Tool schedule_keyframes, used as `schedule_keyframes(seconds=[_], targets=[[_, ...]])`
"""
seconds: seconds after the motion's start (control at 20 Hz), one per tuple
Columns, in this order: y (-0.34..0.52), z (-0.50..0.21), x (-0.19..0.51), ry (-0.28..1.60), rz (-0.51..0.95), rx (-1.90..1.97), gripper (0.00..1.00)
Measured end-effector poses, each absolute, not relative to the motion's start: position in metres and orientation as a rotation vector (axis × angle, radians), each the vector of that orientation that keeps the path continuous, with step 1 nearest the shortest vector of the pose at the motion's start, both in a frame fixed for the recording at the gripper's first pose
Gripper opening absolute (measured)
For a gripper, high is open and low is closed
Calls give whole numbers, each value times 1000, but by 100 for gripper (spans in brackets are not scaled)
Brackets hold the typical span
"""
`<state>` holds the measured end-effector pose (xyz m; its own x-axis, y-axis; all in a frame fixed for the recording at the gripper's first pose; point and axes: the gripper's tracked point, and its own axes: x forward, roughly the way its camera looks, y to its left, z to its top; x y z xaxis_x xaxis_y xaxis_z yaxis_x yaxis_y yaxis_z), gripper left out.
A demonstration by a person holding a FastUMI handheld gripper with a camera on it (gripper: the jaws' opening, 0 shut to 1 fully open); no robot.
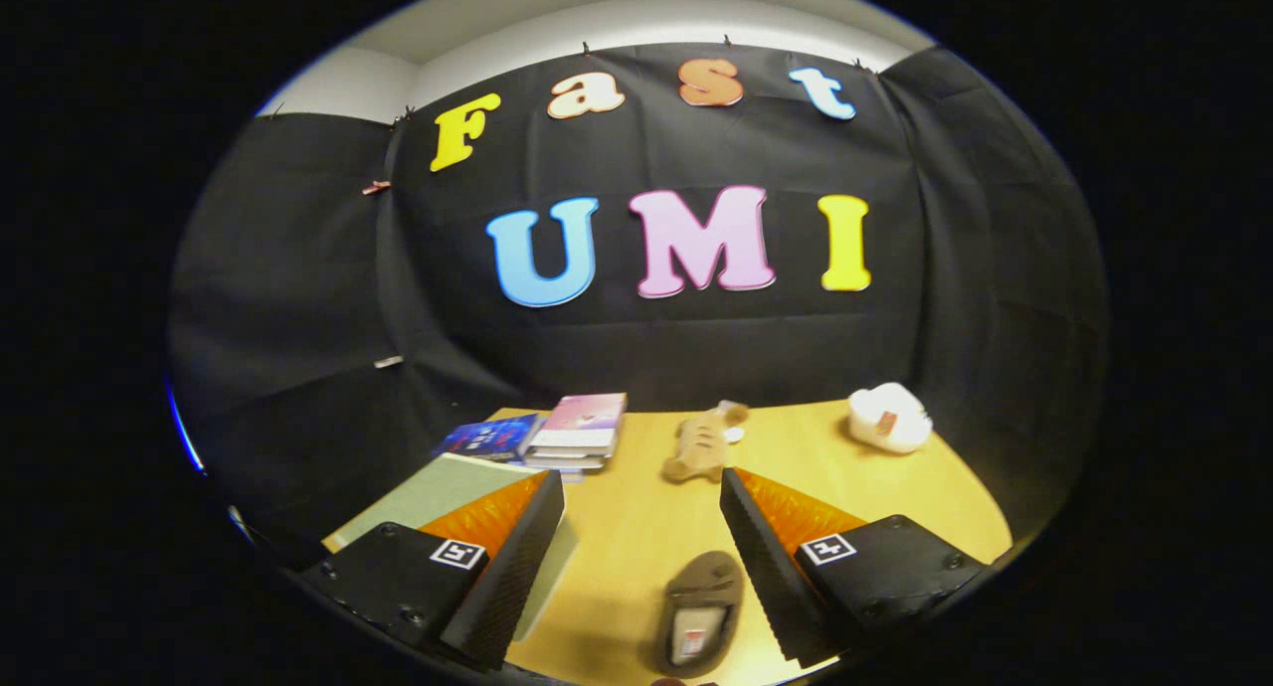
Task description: Open the storage box then place both shoes into the box .Put the left shoe in first, then the right shoe, with the right side of both shoes facing outward in a uniform manner.
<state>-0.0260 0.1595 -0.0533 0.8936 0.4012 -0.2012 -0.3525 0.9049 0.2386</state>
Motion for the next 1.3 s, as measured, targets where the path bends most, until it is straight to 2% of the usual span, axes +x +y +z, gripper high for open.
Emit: schedule_keyframes(seconds=[0.25, 0.4, 0.55, 0.9, 1.3], targets=[[208, -84, -40, 429, 628, 360, 99], [225, -93, -48, 492, 726, 455, 98], [249, -121, -63, 639, 825, 593, 98], [287, -190, -85, 927, 900, 768, 98], [316, -193, -97, 1067, 969, 1008, 98]])
